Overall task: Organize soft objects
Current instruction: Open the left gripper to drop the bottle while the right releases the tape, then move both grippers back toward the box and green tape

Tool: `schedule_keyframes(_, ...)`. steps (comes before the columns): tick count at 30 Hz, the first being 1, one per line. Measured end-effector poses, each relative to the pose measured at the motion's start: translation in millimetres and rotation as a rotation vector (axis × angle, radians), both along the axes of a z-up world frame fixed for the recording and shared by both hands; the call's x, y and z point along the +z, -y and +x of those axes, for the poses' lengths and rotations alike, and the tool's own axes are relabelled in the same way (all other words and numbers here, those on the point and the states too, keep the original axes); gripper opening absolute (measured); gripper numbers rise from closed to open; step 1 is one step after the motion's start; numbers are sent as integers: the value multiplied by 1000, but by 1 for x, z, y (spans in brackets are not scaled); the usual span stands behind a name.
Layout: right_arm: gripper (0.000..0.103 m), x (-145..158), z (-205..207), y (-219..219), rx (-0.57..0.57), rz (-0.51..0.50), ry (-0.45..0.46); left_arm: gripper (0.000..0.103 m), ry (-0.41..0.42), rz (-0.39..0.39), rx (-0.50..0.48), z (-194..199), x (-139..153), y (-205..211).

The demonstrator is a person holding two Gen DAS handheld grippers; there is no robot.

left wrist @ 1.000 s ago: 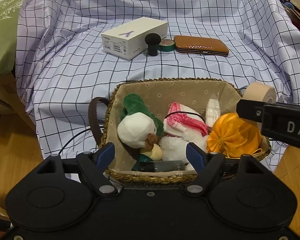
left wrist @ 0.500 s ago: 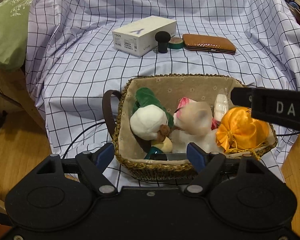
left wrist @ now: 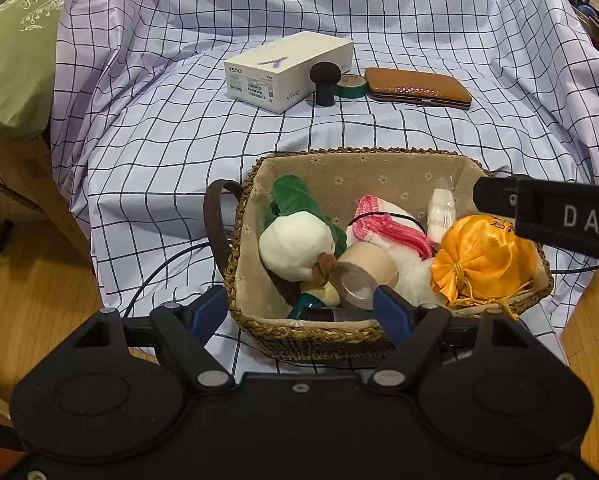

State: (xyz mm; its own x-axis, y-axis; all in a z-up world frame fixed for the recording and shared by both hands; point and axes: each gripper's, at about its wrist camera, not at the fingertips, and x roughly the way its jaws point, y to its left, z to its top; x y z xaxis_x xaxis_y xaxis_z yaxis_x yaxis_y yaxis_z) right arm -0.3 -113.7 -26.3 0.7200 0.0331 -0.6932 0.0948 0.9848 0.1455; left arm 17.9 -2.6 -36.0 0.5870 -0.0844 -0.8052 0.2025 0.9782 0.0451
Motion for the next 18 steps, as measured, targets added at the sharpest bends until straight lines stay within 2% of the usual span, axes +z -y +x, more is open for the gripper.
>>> schedule_keyframes(18, 52, -7, -1, 4, -32, -4, -37, 77, 5, 1, 0, 0, 3, -2)
